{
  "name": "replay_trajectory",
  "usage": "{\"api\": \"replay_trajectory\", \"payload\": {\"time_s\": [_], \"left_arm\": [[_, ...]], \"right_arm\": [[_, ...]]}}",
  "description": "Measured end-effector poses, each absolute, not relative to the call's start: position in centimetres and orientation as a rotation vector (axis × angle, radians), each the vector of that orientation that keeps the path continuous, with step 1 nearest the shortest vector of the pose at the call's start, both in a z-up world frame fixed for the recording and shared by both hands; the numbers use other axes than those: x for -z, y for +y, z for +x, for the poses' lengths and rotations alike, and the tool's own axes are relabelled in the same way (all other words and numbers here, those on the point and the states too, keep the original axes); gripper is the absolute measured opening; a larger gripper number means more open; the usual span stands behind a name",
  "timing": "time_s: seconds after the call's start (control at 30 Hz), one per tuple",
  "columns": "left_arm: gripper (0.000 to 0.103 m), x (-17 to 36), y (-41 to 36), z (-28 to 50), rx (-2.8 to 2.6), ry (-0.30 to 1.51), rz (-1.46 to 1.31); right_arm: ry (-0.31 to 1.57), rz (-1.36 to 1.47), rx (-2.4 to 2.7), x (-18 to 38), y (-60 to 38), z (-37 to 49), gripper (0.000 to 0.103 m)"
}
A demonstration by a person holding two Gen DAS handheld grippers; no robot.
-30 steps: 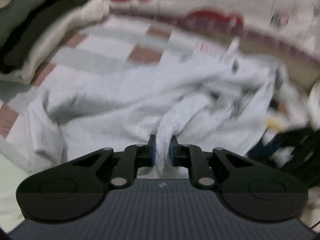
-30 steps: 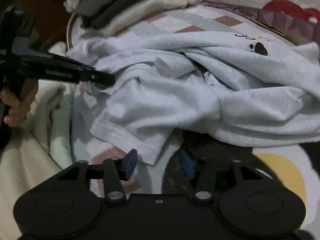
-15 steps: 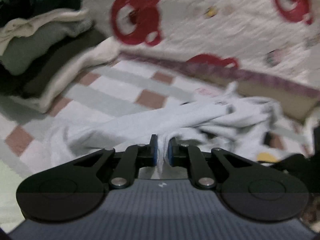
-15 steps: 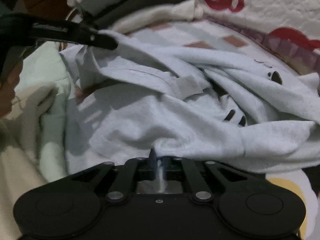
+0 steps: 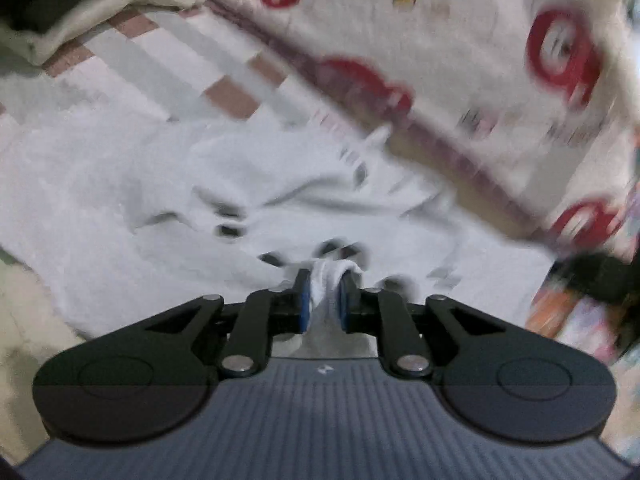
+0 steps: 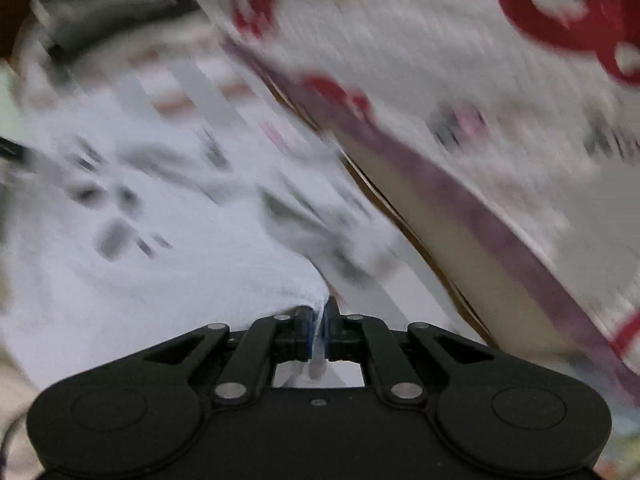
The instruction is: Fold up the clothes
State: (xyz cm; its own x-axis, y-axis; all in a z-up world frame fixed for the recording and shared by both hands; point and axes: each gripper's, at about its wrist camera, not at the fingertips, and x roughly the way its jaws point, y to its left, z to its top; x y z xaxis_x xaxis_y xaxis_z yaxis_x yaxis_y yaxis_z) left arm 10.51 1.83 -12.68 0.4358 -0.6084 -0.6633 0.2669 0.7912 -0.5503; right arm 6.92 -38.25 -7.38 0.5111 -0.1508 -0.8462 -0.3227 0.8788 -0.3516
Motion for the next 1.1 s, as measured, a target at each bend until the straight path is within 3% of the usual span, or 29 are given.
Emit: {"api": "replay_trajectory", "payload": {"time_s": [0.1,0.23,0.3,0.37,0.47,0.7,0.87,1.03,1.1], "left_arm": [[0.017,12.7,-0.1,10.1,0.542,0.988,-0.230],[0.027,13.3,0.5,10.6,0.533,1.022,-0.252],[0.030,13.5,1.3,11.0,0.504,1.030,-0.269],[0.031,13.5,2.1,11.4,0.487,1.028,-0.292],[0.034,12.9,2.7,11.4,0.474,0.998,-0.283],[0.048,11.4,2.0,9.9,0.509,0.937,-0.087],[0.050,13.3,-1.4,6.5,0.643,0.979,0.199],[0.068,15.2,-4.7,4.9,0.691,0.975,0.433],[0.095,15.9,-4.8,5.7,0.636,0.984,0.445]], "right_arm": [[1.145,-0.571,0.011,9.7,-42.1,7.5,0.005],[1.177,-0.533,0.113,13.5,-43.0,9.6,0.018],[1.150,-0.526,0.089,13.5,-41.8,10.3,0.019],[1.055,-0.529,0.036,12.0,-39.5,10.0,0.036],[0.946,-0.422,-0.098,9.4,-36.2,9.4,0.047],[1.051,-0.334,-0.437,10.9,-31.8,6.8,0.049],[1.136,-0.303,-0.674,12.5,-28.9,4.9,0.050],[1.211,-0.268,-0.900,14.0,-26.2,3.1,0.055],[1.227,-0.258,-0.885,14.2,-26.5,3.5,0.057]]}}
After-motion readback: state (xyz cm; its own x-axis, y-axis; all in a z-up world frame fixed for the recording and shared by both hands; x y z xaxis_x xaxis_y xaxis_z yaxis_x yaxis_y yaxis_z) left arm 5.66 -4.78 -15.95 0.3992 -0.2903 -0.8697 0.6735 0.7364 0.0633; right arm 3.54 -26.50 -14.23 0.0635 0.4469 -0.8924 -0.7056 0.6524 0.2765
